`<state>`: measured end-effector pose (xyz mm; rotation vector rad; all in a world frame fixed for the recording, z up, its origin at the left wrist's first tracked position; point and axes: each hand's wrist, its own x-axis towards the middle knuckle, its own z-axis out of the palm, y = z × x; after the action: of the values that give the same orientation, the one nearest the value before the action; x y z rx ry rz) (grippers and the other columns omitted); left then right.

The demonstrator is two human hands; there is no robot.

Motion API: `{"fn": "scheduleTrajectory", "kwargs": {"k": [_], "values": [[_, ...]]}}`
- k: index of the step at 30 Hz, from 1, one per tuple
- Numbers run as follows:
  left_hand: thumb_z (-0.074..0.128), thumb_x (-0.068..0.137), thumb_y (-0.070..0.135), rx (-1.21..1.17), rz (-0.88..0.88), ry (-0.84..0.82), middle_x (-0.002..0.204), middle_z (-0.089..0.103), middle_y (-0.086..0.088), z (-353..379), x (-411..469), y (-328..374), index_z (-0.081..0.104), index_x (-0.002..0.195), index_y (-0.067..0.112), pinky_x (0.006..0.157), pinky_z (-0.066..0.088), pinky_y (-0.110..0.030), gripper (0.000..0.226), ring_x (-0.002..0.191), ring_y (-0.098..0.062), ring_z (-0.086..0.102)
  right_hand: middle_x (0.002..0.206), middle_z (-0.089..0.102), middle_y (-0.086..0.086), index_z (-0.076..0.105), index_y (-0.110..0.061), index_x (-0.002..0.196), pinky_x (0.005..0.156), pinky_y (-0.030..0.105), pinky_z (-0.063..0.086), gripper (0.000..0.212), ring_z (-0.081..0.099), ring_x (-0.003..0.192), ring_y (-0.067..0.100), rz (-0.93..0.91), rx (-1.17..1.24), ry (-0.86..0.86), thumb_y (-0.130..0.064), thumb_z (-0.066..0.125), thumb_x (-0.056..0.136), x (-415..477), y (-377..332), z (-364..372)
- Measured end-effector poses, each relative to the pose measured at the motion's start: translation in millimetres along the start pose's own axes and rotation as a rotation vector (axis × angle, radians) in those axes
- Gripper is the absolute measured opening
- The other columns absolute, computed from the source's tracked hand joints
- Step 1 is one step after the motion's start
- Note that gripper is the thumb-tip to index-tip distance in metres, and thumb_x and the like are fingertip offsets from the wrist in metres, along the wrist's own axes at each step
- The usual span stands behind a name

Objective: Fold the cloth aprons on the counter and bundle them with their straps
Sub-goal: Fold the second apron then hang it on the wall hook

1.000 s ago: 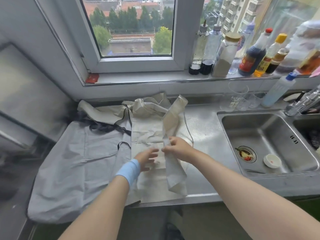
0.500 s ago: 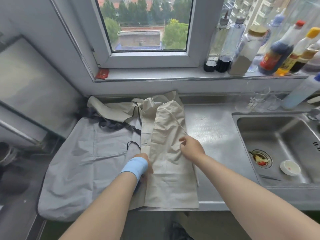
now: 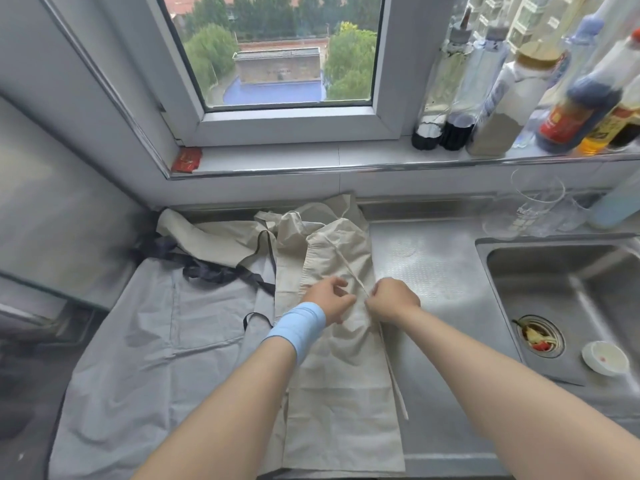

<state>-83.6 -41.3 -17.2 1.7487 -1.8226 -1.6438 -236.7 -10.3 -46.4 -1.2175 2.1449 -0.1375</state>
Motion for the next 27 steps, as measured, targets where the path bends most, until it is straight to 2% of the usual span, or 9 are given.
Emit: {"fn": "scheduleTrajectory", "kwargs": {"k": [2, 5, 9, 13, 15, 17, 20, 23, 27], "values": [[0.069, 0.086, 0.017, -0.173, -0.074, -0.113, 0.119, 0.059, -0.002, -5.8, 1.3, 9.3, 0.042, 0.134, 0.020, 0.042, 0.046, -0.019, 0.055, 0.053, -0.018, 0.056, 0.061, 0.058, 0.001, 0.057, -0.018, 0.060, 0.049, 0.025, 0.033, 0.020, 0.048, 0.056, 0.019, -0.077, 0.353, -0.097, -0.021, 0.066, 0.078, 4.1, -20.8, -16.2], [0.068, 0.086, 0.022, -0.144, -0.033, -0.156, 0.095, 0.067, 0.004, -24.6, 5.7, 21.6, 0.059, 0.109, 0.020, 0.046, 0.038, -0.019, 0.025, 0.049, -0.014, 0.055, 0.077, 0.069, 0.003, 0.069, -0.019, 0.073, 0.048, 0.023, 0.033, 0.013, 0.050, 0.056, 0.013, -0.209, 0.604, -0.293, -0.022, 0.072, 0.085, 3.7, -57.7, -39.9], [0.062, 0.087, 0.029, -0.059, -0.061, 0.134, 0.072, 0.063, -0.008, -67.7, 14.0, 18.9, 0.060, 0.076, 0.017, 0.054, 0.043, -0.027, 0.016, 0.057, -0.026, 0.058, 0.090, 0.075, -0.003, 0.070, -0.020, 0.099, 0.050, 0.021, 0.037, 0.008, 0.063, 0.065, 0.012, -0.214, 0.736, -0.299, -0.023, 0.065, 0.093, 14.1, -85.7, -45.7], [0.045, 0.094, 0.019, 0.319, -0.181, 0.495, 0.113, 0.065, -0.017, -128.7, 17.2, 1.0, 0.065, 0.107, 0.008, 0.086, 0.046, -0.035, 0.026, 0.106, -0.037, 0.059, 0.089, 0.072, 0.001, 0.071, -0.015, 0.104, 0.049, 0.021, 0.039, 0.020, 0.063, 0.060, 0.015, -0.097, 0.646, -0.183, -0.008, 0.060, 0.088, 28.1, -87.5, -30.0], [0.044, 0.093, 0.015, 0.413, -0.269, 0.549, 0.124, 0.060, -0.017, -148.1, 18.0, -6.1, 0.062, 0.118, 0.007, 0.092, 0.046, -0.038, 0.031, 0.113, -0.038, 0.057, 0.094, 0.072, 0.001, 0.072, -0.019, 0.095, 0.051, 0.021, 0.047, 0.019, 0.065, 0.066, 0.016, -0.087, 0.605, -0.106, -0.008, 0.059, 0.086, 33.4, -79.1, -23.5], [0.048, 0.090, 0.016, 0.554, -0.310, 0.494, 0.134, 0.049, -0.013, -147.6, 16.4, -1.9, 0.055, 0.125, 0.009, 0.094, 0.046, -0.042, 0.037, 0.117, -0.036, 0.056, 0.099, 0.070, -0.005, 0.072, -0.024, 0.089, 0.072, 0.026, 0.054, 0.022, 0.066, 0.085, 0.017, -0.088, 0.526, 0.007, -0.010, 0.055, 0.085, 37.7, -66.3, -23.1], [0.049, 0.088, 0.017, 0.668, -0.152, 0.429, 0.144, 0.038, -0.005, -122.9, 23.8, 16.2, 0.051, 0.130, 0.017, 0.097, 0.046, -0.043, 0.042, 0.123, -0.032, 0.052, 0.096, 0.067, -0.003, 0.070, -0.023, 0.091, 0.075, 0.027, 0.046, 0.022, 0.062, 0.091, 0.021, 0.015, 0.354, 0.117, -0.013, 0.052, 0.083, 42.7, -40.7, -31.4], [0.046, 0.089, 0.015, 0.657, 0.133, 0.333, 0.135, 0.049, -0.003, -85.9, 44.3, 44.6, 0.057, 0.125, 0.027, 0.098, 0.046, -0.041, 0.040, 0.121, -0.028, 0.053, 0.073, 0.060, 0.003, 0.056, -0.018, 0.070, 0.055, 0.028, 0.038, 0.014, 0.054, 0.063, 0.024, 0.115, 0.201, 0.035, -0.027, 0.057, 0.080, 45.5, -19.4, -37.3], [0.044, 0.096, 0.020, 0.798, 0.353, 0.139, 0.136, 0.047, 0.002, -34.3, 72.0, 80.4, 0.053, 0.131, 0.030, 0.098, 0.044, -0.039, 0.038, 0.122, -0.026, 0.052, 0.068, 0.071, 0.001, 0.061, -0.015, 0.067, 0.060, 0.027, 0.049, 0.030, 0.067, 0.056, 0.019, 0.126, 0.198, -0.080, -0.045, 0.060, 0.070, 48.2, -7.2, -28.2]]}}
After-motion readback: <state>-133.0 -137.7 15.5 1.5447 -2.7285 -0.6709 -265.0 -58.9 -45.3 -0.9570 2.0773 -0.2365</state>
